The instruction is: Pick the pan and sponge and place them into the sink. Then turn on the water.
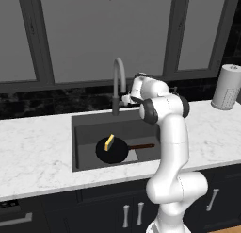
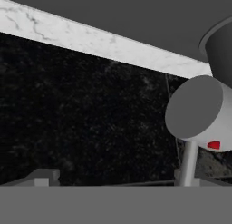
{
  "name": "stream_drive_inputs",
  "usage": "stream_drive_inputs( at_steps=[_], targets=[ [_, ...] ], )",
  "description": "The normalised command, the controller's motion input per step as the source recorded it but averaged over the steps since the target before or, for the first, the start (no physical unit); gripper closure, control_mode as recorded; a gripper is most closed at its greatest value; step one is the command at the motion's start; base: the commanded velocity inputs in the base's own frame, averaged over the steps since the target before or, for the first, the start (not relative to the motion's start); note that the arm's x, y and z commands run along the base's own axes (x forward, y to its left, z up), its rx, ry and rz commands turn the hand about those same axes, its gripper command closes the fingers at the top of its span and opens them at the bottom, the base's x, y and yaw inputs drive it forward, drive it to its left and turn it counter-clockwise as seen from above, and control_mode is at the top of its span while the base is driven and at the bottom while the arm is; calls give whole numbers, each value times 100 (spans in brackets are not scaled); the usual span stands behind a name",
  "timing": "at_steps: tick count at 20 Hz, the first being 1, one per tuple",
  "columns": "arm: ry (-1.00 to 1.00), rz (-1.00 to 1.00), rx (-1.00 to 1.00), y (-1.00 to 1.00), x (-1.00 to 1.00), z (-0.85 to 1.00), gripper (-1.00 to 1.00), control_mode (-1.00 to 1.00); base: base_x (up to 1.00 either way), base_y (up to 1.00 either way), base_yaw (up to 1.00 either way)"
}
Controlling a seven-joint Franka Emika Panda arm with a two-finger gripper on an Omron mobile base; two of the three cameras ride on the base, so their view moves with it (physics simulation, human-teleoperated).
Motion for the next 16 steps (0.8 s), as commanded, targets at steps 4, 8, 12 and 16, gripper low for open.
stream_drive_inputs(
  at_steps=[4, 8, 12, 16],
  targets=[
    [0, 0, 6, -100, -1, 26, -100, -100, 0, 0, 0],
    [0, 0, 4, -100, -8, 28, -100, -100, 0, 0, 0],
    [1, 0, 3, -100, -14, 30, -100, -100, 0, 0, 0],
    [5, 0, 4, -100, -13, 34, -100, -100, 0, 0, 0]
  ],
)
